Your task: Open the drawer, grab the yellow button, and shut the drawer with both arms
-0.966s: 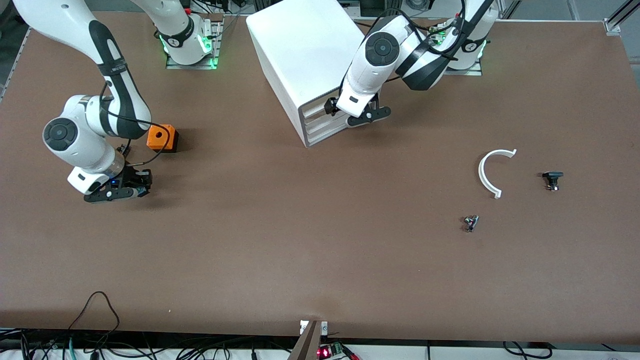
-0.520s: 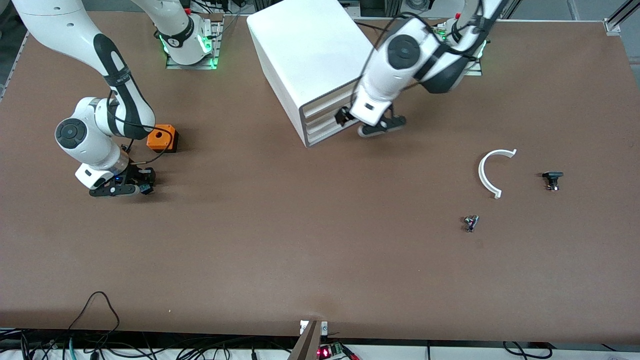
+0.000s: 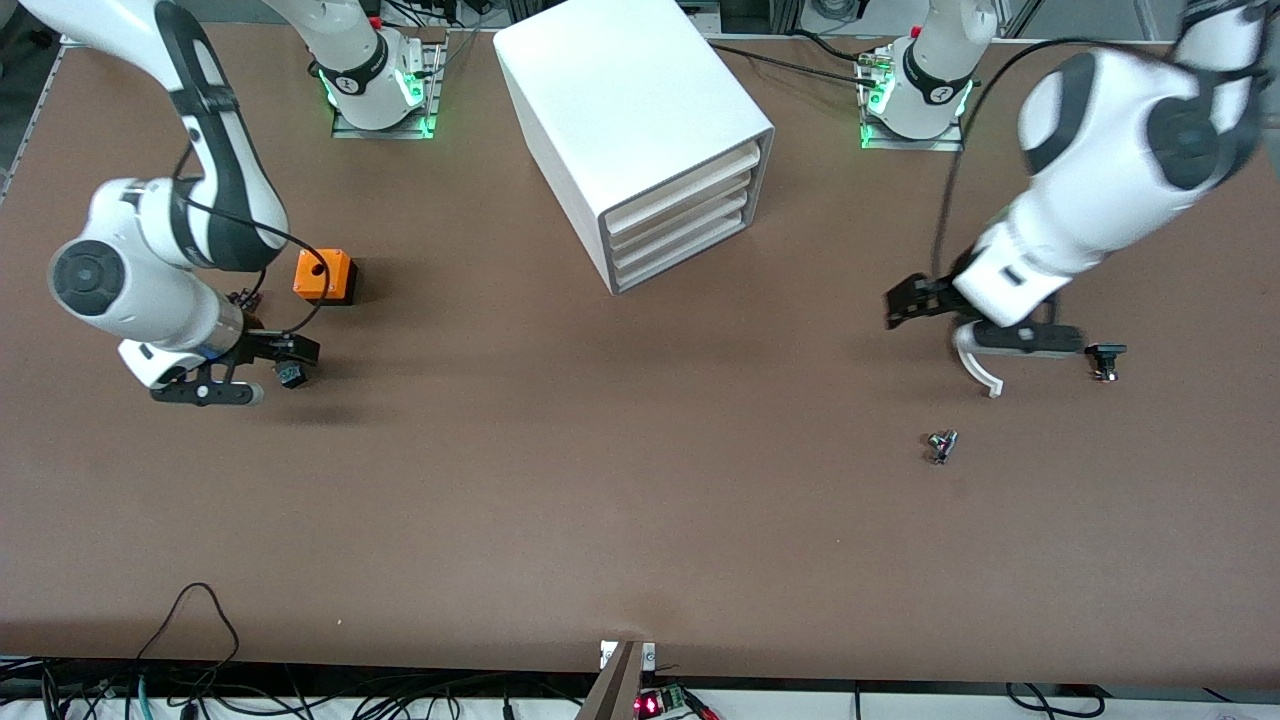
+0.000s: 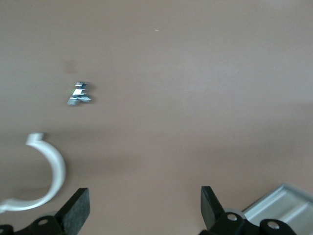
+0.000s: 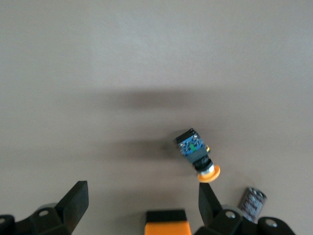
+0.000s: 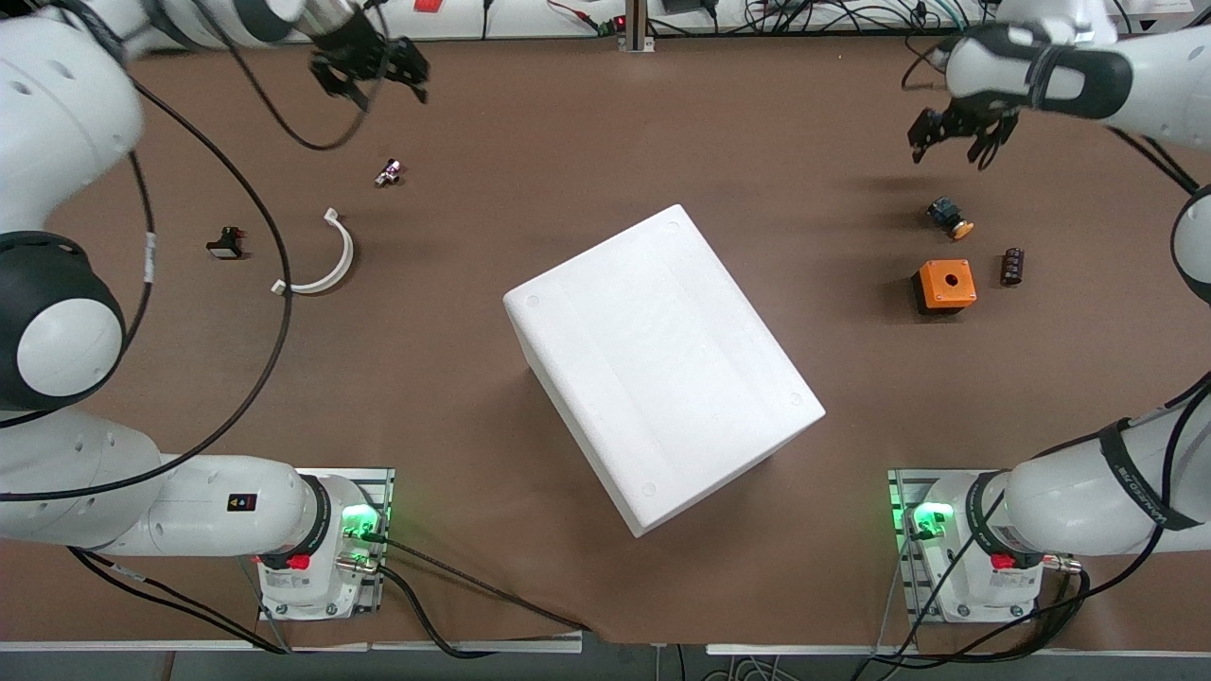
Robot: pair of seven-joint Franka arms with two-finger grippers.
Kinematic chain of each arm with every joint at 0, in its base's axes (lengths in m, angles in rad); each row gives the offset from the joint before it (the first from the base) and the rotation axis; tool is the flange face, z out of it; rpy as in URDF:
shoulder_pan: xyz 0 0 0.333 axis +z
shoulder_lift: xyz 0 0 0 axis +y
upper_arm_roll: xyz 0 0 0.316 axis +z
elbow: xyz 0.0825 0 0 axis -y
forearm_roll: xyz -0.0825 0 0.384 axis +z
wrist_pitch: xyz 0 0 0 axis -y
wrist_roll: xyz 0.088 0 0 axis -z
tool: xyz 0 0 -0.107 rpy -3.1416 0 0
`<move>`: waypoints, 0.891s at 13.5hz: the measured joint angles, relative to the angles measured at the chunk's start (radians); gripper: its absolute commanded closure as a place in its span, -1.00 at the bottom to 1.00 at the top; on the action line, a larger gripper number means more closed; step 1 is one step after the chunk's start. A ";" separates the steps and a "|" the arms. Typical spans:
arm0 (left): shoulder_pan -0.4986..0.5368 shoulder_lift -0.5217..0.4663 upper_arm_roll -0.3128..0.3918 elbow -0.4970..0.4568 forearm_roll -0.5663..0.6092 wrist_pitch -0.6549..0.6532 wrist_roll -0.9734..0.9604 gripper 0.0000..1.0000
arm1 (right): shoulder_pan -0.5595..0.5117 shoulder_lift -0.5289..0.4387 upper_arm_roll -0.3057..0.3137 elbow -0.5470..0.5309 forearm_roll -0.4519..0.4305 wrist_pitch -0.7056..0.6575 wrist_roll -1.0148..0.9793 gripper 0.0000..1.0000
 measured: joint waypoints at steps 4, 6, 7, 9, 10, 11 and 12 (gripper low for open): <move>0.003 -0.056 0.028 0.099 0.124 -0.143 0.064 -1.00 | 0.031 -0.021 0.016 0.245 0.001 -0.291 0.046 -1.00; 0.003 -0.067 0.028 0.132 0.125 -0.201 0.064 -1.00 | 0.047 -0.023 0.019 0.338 0.001 -0.366 0.061 -1.00; 0.003 -0.067 0.029 0.151 0.125 -0.218 0.064 -1.00 | 0.049 -0.026 0.019 0.370 0.001 -0.383 0.062 -1.00; 0.005 -0.067 0.032 0.169 0.125 -0.228 0.053 -1.00 | 0.046 -0.038 0.013 0.401 0.000 -0.394 0.062 -1.00; 0.006 -0.067 0.033 0.170 0.125 -0.228 0.050 -1.00 | 0.038 -0.049 0.008 0.405 -0.003 -0.399 0.062 -1.00; 0.006 -0.067 0.033 0.170 0.125 -0.228 0.048 -1.00 | 0.025 -0.064 0.004 0.406 -0.006 -0.412 0.062 -1.00; 0.006 -0.066 0.033 0.170 0.125 -0.229 0.047 -1.00 | 0.008 -0.080 0.002 0.405 -0.009 -0.425 0.062 -1.00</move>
